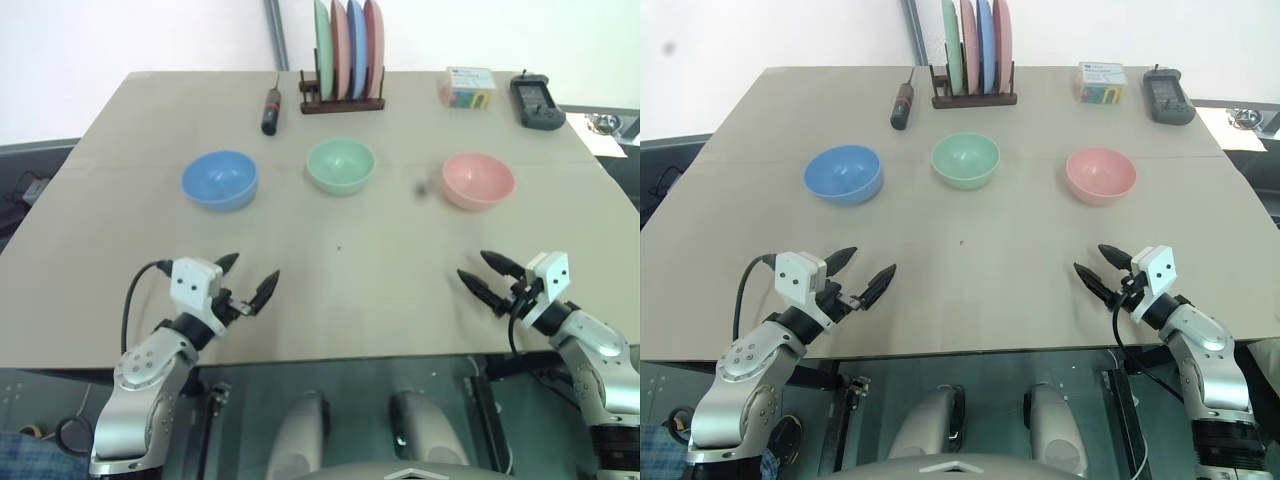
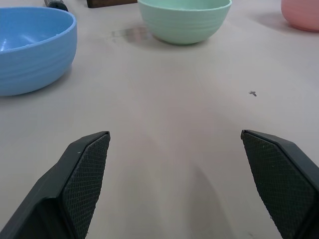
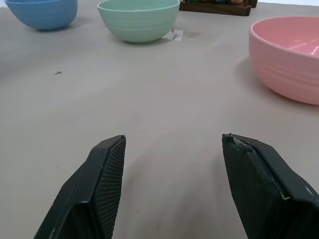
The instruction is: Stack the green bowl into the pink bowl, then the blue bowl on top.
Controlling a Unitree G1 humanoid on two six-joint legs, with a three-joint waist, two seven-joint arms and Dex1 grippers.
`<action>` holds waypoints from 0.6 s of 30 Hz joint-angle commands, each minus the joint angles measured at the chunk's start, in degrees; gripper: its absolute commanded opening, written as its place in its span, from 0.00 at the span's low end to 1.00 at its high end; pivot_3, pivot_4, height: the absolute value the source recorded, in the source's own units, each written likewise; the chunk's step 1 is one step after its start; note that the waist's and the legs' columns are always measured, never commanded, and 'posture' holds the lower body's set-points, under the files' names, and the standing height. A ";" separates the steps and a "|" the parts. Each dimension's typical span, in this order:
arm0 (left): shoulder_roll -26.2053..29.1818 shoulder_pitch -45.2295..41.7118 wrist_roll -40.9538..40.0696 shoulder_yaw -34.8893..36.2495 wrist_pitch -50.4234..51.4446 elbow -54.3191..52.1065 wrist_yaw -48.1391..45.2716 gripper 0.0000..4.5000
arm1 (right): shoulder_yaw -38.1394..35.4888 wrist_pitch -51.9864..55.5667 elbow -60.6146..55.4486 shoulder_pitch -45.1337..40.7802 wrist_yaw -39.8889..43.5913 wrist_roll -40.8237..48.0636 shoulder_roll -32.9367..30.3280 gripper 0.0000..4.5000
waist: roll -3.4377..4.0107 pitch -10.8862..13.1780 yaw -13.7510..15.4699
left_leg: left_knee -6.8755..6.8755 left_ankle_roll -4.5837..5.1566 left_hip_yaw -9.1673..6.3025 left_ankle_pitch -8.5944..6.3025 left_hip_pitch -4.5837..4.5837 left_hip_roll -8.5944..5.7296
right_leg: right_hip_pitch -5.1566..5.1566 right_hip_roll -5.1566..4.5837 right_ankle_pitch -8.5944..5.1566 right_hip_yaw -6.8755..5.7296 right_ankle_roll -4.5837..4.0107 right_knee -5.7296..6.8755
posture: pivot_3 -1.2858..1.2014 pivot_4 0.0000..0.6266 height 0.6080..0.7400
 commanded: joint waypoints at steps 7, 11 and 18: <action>-0.50 -1.37 -1.80 -0.27 -0.18 -3.81 0.21 1.00 | -0.78 -3.55 -0.05 -2.08 1.52 0.53 -0.63 0.71 | 0.00 0.00 0.01 | 0.01 0.00 0.00 0.00 0.01 0.00 | 0.00 0.01 0.00 0.00 0.00 0.02 | 0.52 0.24 1.00; -0.53 -1.37 -1.75 -0.25 -0.13 -3.90 0.23 1.00 | -0.71 -4.01 0.27 -2.17 1.66 0.42 -0.51 0.71 | 0.00 0.00 0.02 | 0.01 0.00 0.01 0.00 0.00 -0.01 | 0.00 0.00 0.03 0.02 -0.04 0.01 | 0.52 0.24 1.00; -0.64 -1.79 -1.71 -0.26 -0.59 -3.30 0.08 1.00 | -0.39 -4.70 0.97 -3.06 1.77 0.27 -0.31 0.71 | 0.00 0.00 0.00 | 0.01 0.00 0.01 0.00 0.01 -0.01 | 0.00 0.00 0.02 0.02 -0.03 0.03 | 0.52 0.24 1.00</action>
